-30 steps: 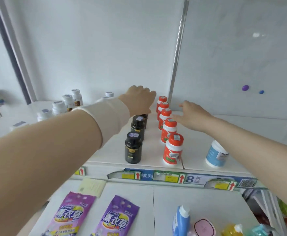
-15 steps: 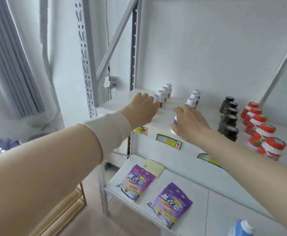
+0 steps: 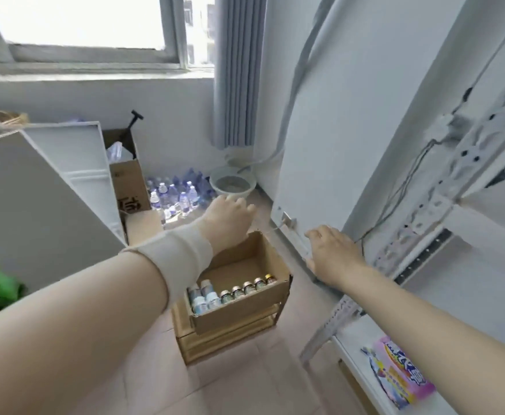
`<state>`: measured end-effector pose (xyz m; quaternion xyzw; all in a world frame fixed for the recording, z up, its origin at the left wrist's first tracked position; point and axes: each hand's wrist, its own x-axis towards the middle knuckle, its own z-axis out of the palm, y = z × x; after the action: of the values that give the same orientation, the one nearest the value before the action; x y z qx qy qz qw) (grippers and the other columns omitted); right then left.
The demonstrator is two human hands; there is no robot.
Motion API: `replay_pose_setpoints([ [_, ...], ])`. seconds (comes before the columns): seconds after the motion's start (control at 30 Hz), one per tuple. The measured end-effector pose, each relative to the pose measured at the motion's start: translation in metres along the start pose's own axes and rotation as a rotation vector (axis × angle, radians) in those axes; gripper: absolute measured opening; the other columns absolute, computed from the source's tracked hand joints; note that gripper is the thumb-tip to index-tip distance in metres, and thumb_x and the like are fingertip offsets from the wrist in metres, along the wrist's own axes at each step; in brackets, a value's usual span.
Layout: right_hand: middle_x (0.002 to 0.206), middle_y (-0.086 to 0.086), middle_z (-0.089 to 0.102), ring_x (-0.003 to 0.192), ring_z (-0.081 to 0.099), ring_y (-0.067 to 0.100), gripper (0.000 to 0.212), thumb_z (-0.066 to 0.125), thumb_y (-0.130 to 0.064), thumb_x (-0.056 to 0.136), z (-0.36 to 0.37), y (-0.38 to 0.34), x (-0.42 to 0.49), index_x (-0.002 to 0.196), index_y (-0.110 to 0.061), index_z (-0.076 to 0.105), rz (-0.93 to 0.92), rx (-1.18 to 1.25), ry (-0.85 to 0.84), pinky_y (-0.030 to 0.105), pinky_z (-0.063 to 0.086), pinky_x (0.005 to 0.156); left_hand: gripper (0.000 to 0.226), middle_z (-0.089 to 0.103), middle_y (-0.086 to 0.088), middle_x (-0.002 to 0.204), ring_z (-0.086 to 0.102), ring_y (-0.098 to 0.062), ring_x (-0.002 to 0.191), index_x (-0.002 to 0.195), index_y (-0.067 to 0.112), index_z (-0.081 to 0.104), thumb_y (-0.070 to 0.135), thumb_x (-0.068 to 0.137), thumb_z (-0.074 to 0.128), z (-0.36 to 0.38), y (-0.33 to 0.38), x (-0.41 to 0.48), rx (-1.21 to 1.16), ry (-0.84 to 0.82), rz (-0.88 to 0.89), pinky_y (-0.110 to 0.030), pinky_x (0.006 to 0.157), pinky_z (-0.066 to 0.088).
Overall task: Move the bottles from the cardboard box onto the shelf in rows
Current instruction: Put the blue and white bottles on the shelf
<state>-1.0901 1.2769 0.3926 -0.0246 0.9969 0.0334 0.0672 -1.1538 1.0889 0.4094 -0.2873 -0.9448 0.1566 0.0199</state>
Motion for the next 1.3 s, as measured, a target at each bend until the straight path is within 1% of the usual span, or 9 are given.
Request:
replay_pose_setpoints([
  [0.23, 0.139, 0.009, 0.042, 0.13, 0.037, 0.025, 0.049, 0.042, -0.036, 0.095, 0.094, -0.051, 0.129, 0.137, -0.011, 0.035, -0.165, 0.04, -0.208, 0.035, 0.035, 0.106, 0.046, 0.051, -0.011, 0.13, 0.049, -0.028, 0.12, 0.13, 0.009, 0.042, 0.034, 0.093, 0.051, 0.141, -0.056, 0.045, -0.168, -0.262, -0.125, -0.036, 0.094, 0.041],
  [0.4, 0.139, 0.009, 0.042, 0.129, 0.038, 0.026, 0.052, 0.043, -0.037, 0.095, 0.182, -0.067, 0.218, 0.14, -0.012, 0.032, -0.255, 0.118, -0.43, 0.035, 0.036, 0.104, 0.033, 0.054, -0.011, 0.124, 0.052, -0.029, 0.113, 0.126, 0.009, 0.045, 0.022, 0.095, 0.043, 0.244, -0.056, 0.088, -0.288, -0.468, -0.193, -0.035, 0.09, 0.041],
  [0.63, 0.137, 0.011, 0.044, 0.128, 0.04, 0.028, 0.056, 0.045, -0.043, 0.094, 0.304, -0.083, 0.279, 0.137, -0.009, 0.035, -0.316, 0.116, -0.753, 0.035, 0.032, 0.105, 0.033, 0.053, -0.012, 0.126, 0.05, -0.03, 0.116, 0.125, 0.008, 0.044, 0.016, 0.094, 0.043, 0.37, -0.034, 0.115, -0.501, -0.785, -0.307, -0.035, 0.092, 0.041],
  [0.73, 0.141, 0.01, 0.04, 0.133, 0.034, 0.026, 0.064, 0.049, -0.047, 0.091, 0.351, -0.099, 0.303, 0.14, -0.009, 0.033, -0.359, 0.148, -0.8, 0.033, 0.028, 0.109, 0.032, 0.052, -0.011, 0.125, 0.05, -0.028, 0.115, 0.125, 0.009, 0.043, 0.017, 0.094, 0.047, 0.418, -0.024, 0.127, -0.567, -0.835, -0.332, -0.033, 0.091, 0.041],
  [0.8, 0.142, 0.011, 0.038, 0.137, 0.029, 0.027, 0.07, 0.052, -0.05, 0.088, 0.376, -0.112, 0.317, 0.14, -0.008, 0.032, -0.425, 0.148, -0.778, 0.032, 0.022, 0.113, 0.038, 0.05, -0.012, 0.126, 0.048, -0.028, 0.117, 0.127, 0.008, 0.041, 0.016, 0.092, 0.052, 0.447, -0.022, 0.135, -0.594, -0.854, -0.346, -0.033, 0.093, 0.04],
  [0.87, 0.144, 0.01, 0.037, 0.142, 0.019, 0.027, 0.076, 0.054, -0.054, 0.084, 0.405, -0.124, 0.332, 0.141, -0.01, 0.03, -0.481, 0.141, -0.775, 0.033, 0.018, 0.115, 0.044, 0.048, -0.014, 0.127, 0.047, -0.029, 0.118, 0.128, 0.006, 0.039, 0.015, 0.089, 0.056, 0.478, -0.02, 0.143, -0.598, -0.922, -0.317, -0.034, 0.095, 0.04],
  [0.93, 0.145, 0.009, 0.037, 0.144, 0.015, 0.028, 0.08, 0.056, -0.057, 0.081, 0.428, -0.134, 0.345, 0.141, -0.011, 0.031, -0.5, 0.165, -0.801, 0.035, 0.019, 0.114, 0.045, 0.048, -0.016, 0.129, 0.048, -0.031, 0.119, 0.129, 0.004, 0.038, 0.014, 0.089, 0.056, 0.504, -0.019, 0.15, -0.589, -1.001, -0.272, -0.035, 0.095, 0.041],
  [1.13, 0.137, 0.01, 0.047, 0.127, 0.037, 0.029, 0.086, 0.064, -0.057, 0.075, 0.462, -0.146, 0.357, 0.141, -0.014, 0.03, -0.487, 0.273, -0.988, 0.035, 0.033, 0.101, 0.058, 0.049, -0.014, 0.129, 0.055, -0.03, 0.114, 0.131, 0.006, 0.043, 0.027, 0.083, 0.069, 0.543, -0.019, 0.165, -0.688, -1.26, -0.204, -0.036, 0.091, 0.048],
  [1.3, 0.13, 0.011, 0.053, 0.124, 0.037, 0.029, 0.079, 0.072, -0.045, 0.074, 0.467, -0.149, 0.359, 0.137, -0.015, 0.035, -0.41, 0.345, -0.998, 0.035, 0.036, 0.096, 0.062, 0.052, -0.013, 0.123, 0.057, -0.028, 0.108, 0.126, 0.006, 0.049, 0.036, 0.077, 0.074, 0.544, -0.029, 0.172, -0.758, -1.256, -0.257, -0.033, 0.085, 0.048],
])
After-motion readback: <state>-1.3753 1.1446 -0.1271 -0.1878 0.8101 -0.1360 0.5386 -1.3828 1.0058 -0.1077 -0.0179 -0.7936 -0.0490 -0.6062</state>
